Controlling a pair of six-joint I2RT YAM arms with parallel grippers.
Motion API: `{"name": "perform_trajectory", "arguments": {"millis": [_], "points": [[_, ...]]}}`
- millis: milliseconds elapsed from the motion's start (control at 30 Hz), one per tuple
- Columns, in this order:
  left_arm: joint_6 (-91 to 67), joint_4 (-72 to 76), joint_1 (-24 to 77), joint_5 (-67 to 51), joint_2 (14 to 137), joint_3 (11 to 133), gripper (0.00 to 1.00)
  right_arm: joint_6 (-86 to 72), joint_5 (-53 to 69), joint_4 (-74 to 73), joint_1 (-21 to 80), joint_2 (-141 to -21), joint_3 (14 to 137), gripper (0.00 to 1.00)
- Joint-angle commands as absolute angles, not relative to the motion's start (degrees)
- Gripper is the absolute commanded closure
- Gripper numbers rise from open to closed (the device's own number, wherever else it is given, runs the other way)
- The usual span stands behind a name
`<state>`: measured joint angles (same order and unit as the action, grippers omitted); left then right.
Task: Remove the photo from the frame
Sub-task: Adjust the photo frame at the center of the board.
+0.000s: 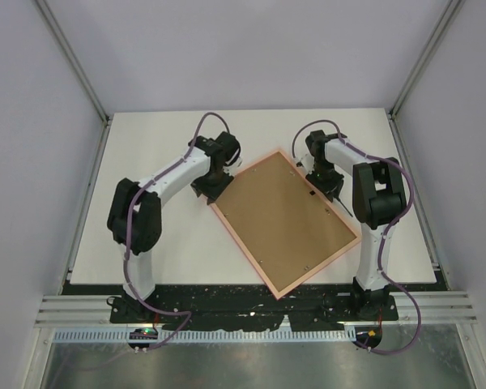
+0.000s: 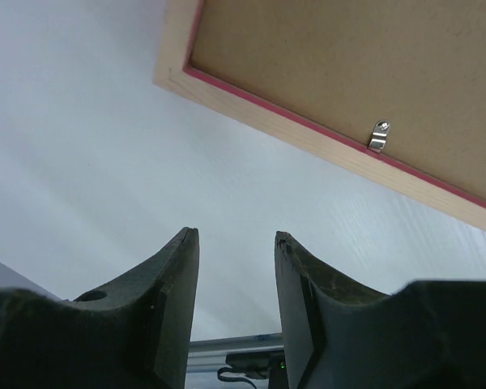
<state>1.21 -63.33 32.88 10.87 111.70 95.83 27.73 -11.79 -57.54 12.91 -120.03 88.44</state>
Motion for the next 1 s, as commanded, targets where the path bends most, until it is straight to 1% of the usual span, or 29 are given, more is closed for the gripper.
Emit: {"name": "perform_trajectory", "arguments": {"millis": [0, 167, 333, 533, 700, 733, 800, 967], "points": [[3.25, -61.35, 33.57, 10.37, 112.41, 88.08, 0.55, 26.11, -10.11, -58.18, 13.54, -119.36, 90.62, 0.92], [1.32, -60.21, 33.58, 10.11, 116.88, 86.66, 0.55, 25.84, -9.93, -58.36, 13.45, -118.83, 90.26, 0.92], [-1.13, -59.94, 33.58, 9.58, 119.61, 90.87, 0.54, 25.84, -9.84, -58.45, 13.53, -118.48, 89.82, 0.92], [-4.56, -62.40, 33.58, 9.14, 126.99, 98.95, 0.53, 25.84, -9.67, -58.80, 13.53, -118.65, 89.74, 0.92], [-7.11, -62.75, 33.31, 1.34, 129.11, 104.32, 0.53, 25.93, -6.43, -60.11, 13.36, -118.74, 89.82, 0.92], [-9.29, -63.62, 32.88, -2.68, 131.29, 108.50, 0.53, 25.67, -3.89, -61.25, 13.19, -119.18, 90.96, 0.92], [-10.80, -64.33, 32.61, -4.56, 132.71, 111.08, 0.53, 25.31, -2.03, -61.96, 12.75, -119.71, 91.67, 0.92], [-14.15, -61.70, 31.55, -8.70, 133.33, 112.76, 0.53, 24.17, 1.93, -63.54, 11.78, -120.85, 93.60, 0.92]]}}
